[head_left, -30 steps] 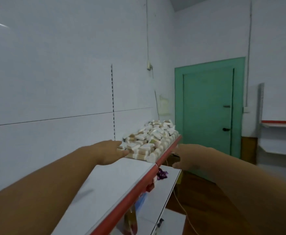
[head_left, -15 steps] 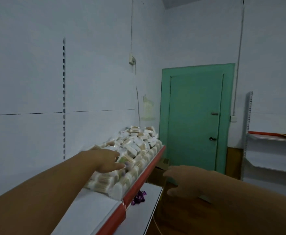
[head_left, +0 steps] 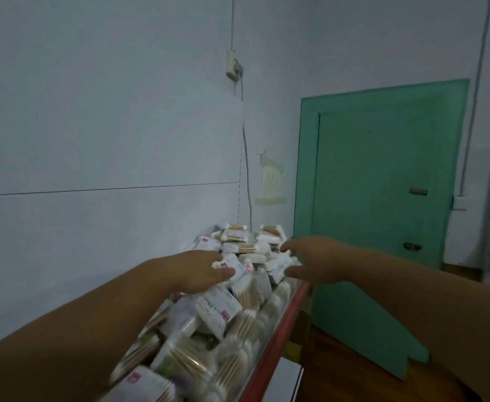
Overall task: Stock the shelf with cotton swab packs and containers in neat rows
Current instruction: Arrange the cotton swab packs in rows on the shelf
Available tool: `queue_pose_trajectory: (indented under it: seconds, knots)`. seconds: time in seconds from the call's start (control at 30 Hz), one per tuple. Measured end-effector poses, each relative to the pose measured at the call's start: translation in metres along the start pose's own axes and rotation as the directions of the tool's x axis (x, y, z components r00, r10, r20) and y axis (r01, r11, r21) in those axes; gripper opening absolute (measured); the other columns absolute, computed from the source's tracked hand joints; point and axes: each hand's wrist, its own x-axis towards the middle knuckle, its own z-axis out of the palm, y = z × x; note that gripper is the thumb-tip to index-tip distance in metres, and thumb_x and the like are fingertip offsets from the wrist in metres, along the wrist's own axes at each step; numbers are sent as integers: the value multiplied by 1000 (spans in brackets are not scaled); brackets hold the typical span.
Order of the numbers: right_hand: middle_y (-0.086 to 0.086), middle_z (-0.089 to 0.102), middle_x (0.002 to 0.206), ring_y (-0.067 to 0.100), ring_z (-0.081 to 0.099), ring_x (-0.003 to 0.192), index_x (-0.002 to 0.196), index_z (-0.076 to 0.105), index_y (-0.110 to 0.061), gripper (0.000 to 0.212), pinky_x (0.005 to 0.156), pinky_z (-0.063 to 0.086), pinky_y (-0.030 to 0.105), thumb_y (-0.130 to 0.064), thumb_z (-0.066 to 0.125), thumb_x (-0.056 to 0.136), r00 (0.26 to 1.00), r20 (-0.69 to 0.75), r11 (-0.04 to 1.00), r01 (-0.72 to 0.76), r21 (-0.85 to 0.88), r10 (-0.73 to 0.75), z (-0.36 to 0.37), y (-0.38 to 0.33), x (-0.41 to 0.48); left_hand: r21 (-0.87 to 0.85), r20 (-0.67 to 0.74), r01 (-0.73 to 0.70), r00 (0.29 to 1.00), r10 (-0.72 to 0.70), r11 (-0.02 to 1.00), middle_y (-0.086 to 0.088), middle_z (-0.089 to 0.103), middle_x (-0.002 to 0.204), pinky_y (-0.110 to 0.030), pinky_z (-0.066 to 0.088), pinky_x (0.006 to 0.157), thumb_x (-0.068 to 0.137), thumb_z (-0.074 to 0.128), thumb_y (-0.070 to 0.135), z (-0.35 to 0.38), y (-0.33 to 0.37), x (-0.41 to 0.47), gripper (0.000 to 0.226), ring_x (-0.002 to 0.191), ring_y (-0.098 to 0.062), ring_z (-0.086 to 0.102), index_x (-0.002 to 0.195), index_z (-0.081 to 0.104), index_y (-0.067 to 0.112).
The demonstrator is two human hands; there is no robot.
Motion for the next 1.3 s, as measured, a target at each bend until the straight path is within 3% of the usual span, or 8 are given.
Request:
queue_pose_trajectory:
  seconds: [0.17,0.57,0.77,0.9,1.0,1.13,1.2,1.3]
  knots:
    - [3,51,138,20,58,107,139,42,-26,53,79,42,24,-42,59,90,991,-114,973,95,209,-73,17,54,117,8,-17,-11,1000,11,1000,7,41,148,-20,28,93,92,40,61,10,14,58,58,130,-12,41,142,40,32]
    - [7,46,143,23,44,128,136,49,-10,45,103,37,30,-16,54,92,940,-87,890,340,305,-329,57,60,331,151,-113,410,911,-396,900,20,56,128,-19,39,93,92,47,56,6,-28,104,38,111,0,50,127,53,41]
    - [5,71,97,18,65,86,93,75,-10,15,73,52,25,-13,68,80,921,-134,870,389,302,-366,63,59,357,-51,-228,409,883,-409,911,23,63,110,-6,39,64,92,53,47,1,-28,111,20,70,21,54,109,62,40]
    - [-3,69,92,11,62,80,84,72,-18,4,74,52,27,-20,68,83,870,-379,772,468,430,-317,43,63,341,-314,-223,388,857,-464,867,13,68,110,-4,44,74,91,57,46,-9,-30,126,16,84,12,61,101,65,36]
    - [-11,70,84,2,64,80,81,72,-26,3,78,55,28,-24,75,80,748,-520,507,662,551,-413,26,48,305,-827,-112,209,848,-518,521,11,61,122,-22,48,90,70,62,66,-18,-17,145,52,107,-2,57,111,57,35]
    - [-5,74,84,4,69,79,85,77,-16,6,79,56,24,-16,76,79,629,-502,265,742,616,-594,30,31,274,-976,-131,-13,837,-531,219,-10,68,118,-46,48,99,72,67,50,-15,-9,162,63,112,-27,62,121,62,10]
    - [-7,73,88,4,68,84,90,76,-15,10,83,55,25,-22,73,82,714,-415,351,663,662,-564,36,39,281,-995,-77,-32,834,-547,92,-14,66,118,-44,55,87,77,64,40,-15,-10,158,60,108,-31,61,126,59,6]
    - [-3,61,119,14,57,113,122,61,-17,48,93,44,25,-47,64,85,864,-130,759,492,427,-487,52,51,301,-996,-4,-50,863,-505,-78,-20,62,126,-37,56,70,81,52,36,-20,-20,142,57,106,-38,61,128,56,5]
